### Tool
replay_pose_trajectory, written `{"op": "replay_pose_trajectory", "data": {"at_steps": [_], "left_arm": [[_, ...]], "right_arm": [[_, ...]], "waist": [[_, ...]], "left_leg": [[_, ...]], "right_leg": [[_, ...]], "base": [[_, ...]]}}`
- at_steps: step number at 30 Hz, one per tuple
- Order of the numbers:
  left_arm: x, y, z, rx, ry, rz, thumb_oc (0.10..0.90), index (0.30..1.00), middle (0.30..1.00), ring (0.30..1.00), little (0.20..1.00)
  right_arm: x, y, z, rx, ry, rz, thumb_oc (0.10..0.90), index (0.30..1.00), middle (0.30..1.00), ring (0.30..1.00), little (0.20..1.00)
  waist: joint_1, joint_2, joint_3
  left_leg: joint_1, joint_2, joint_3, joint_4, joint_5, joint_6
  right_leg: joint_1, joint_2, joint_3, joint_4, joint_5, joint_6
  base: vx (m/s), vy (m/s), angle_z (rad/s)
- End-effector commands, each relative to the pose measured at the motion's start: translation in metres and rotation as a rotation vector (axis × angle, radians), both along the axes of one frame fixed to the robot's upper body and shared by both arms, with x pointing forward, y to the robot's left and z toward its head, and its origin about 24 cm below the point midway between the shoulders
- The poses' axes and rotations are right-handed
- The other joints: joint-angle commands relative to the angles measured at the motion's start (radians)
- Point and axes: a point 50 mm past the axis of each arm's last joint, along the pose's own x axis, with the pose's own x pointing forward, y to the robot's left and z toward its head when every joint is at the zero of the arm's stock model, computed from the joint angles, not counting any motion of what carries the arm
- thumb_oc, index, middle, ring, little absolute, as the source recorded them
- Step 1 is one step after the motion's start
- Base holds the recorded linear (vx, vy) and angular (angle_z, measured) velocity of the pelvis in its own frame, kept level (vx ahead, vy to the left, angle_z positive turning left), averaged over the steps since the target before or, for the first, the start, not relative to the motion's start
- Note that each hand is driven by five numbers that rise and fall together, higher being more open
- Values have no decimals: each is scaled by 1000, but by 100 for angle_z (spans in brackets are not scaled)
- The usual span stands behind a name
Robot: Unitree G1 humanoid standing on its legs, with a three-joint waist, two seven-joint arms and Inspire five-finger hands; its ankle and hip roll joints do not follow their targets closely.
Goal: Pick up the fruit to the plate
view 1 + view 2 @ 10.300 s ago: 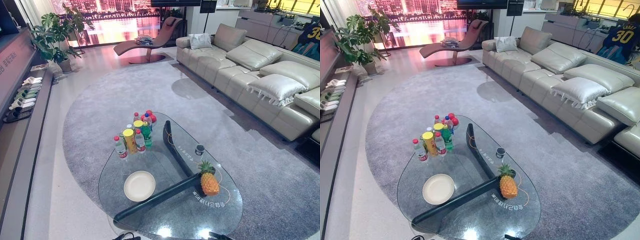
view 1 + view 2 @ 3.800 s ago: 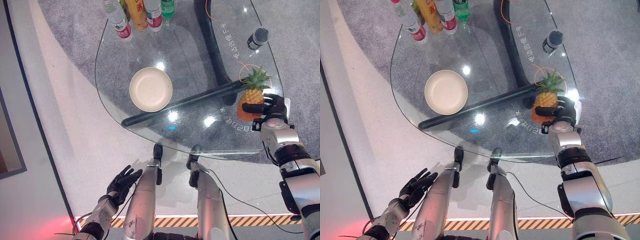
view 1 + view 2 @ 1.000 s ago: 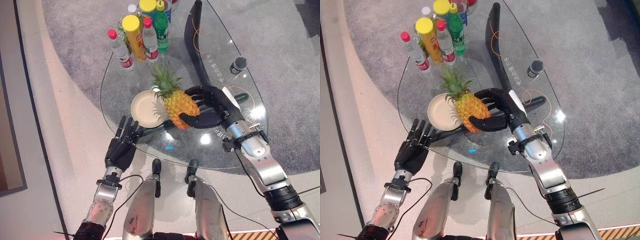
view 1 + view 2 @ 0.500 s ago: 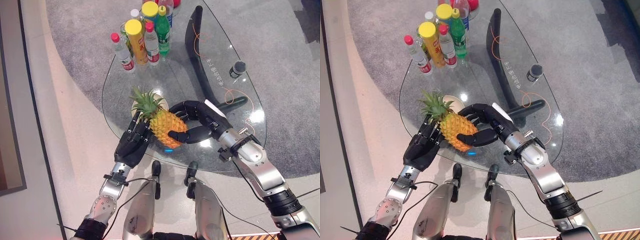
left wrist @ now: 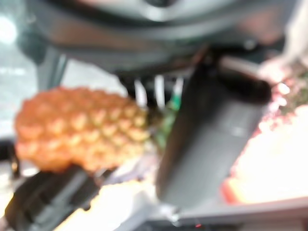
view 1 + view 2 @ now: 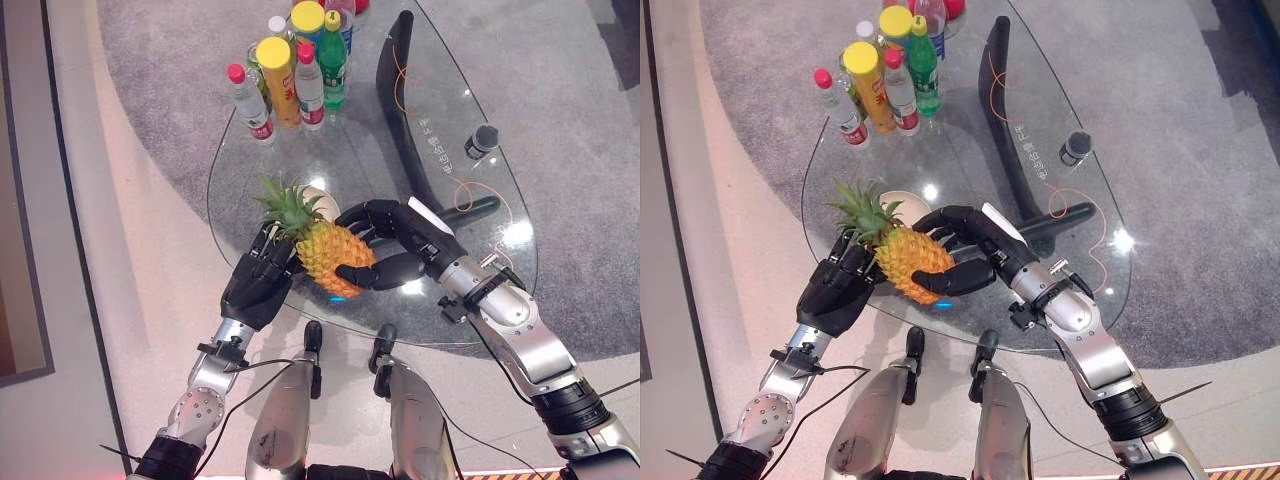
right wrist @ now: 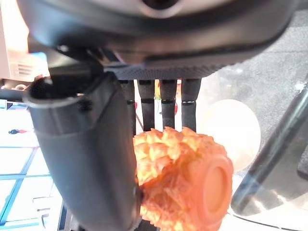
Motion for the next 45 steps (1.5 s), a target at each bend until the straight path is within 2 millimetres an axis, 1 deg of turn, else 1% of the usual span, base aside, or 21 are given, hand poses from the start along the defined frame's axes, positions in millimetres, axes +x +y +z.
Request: {"op": "replay_pose_trajectory", "data": {"at_steps": [1,7,13,16,21,24,27,32,37,40,45], "left_arm": [[-8,-27,76,-31,-401,-147,800,900,900,900,900],[-10,-25,83,8,-441,-121,800,900,900,900,900],[-9,-24,86,65,-442,-68,800,900,900,900,900],[-9,-24,87,123,-447,-40,800,900,900,900,900],[-8,-27,85,169,-446,-41,800,900,900,900,900],[-7,-28,84,162,-442,-47,800,900,900,900,900],[-9,-29,84,145,-436,-56,800,900,900,900,900],[-9,-29,85,111,-445,-56,800,900,900,900,900],[-12,-22,91,-12,-489,-8,800,900,900,900,900],[-14,-18,94,-114,-522,31,800,900,900,900,900],[-14,-13,97,-261,-544,106,800,900,900,900,900]], "right_arm": [[-36,39,48,7,-267,299,100,300,300,300,200],[-42,45,44,-39,-243,378,100,300,300,300,200],[-52,61,37,-85,-157,551,100,300,300,300,200],[-57,73,34,-92,-105,663,100,300,300,300,200],[-69,92,30,-90,-28,856,100,300,300,300,200],[-72,99,28,-103,-9,909,100,300,300,300,200],[-73,105,27,-91,-2,902,100,300,300,300,200],[-68,104,28,-39,-7,862,100,300,300,300,200],[-67,101,27,-13,-5,831,100,300,300,300,200],[-66,100,25,9,1,817,100,300,300,300,200],[-63,104,24,46,8,791,100,300,300,300,200]], "waist": [[4,10,-26],[10,9,-26],[23,9,-26],[33,9,-26],[45,10,-26],[52,10,-26],[59,9,-26],[62,6,-26],[63,2,-26],[64,-2,-26],[70,-12,-26]], "left_leg": [[12,-80,0,66,-74,37],[9,-84,-8,68,-71,39],[1,-91,-24,75,-68,40],[-3,-94,-30,76,-66,40],[-9,-100,-39,78,-63,41],[-10,-103,-42,79,-63,42],[-12,-102,-42,80,-62,42],[-8,-100,-41,76,-60,43],[0,-93,-28,71,-60,43],[5,-91,-27,70,-62,43],[8,-90,-31,74,-65,41]], "right_leg": [[63,47,-54,53,-14,6],[64,48,-53,54,-14,5],[59,51,-52,58,-14,3],[58,51,-53,59,-15,2],[57,53,-53,56,-12,2],[55,52,-54,56,-11,4],[55,49,-57,57,-10,4],[58,47,-64,56,-6,7],[66,41,-78,54,-5,9],[73,40,-81,54,-5,10],[84,38,-87,52,-6,9]], "base": [[0,0,0],[0,0,0],[8,-10,5],[10,-16,8],[0,0,0],[0,0,0],[0,0,0],[0,0,0],[0,0,0],[0,0,0],[0,0,0]]}}
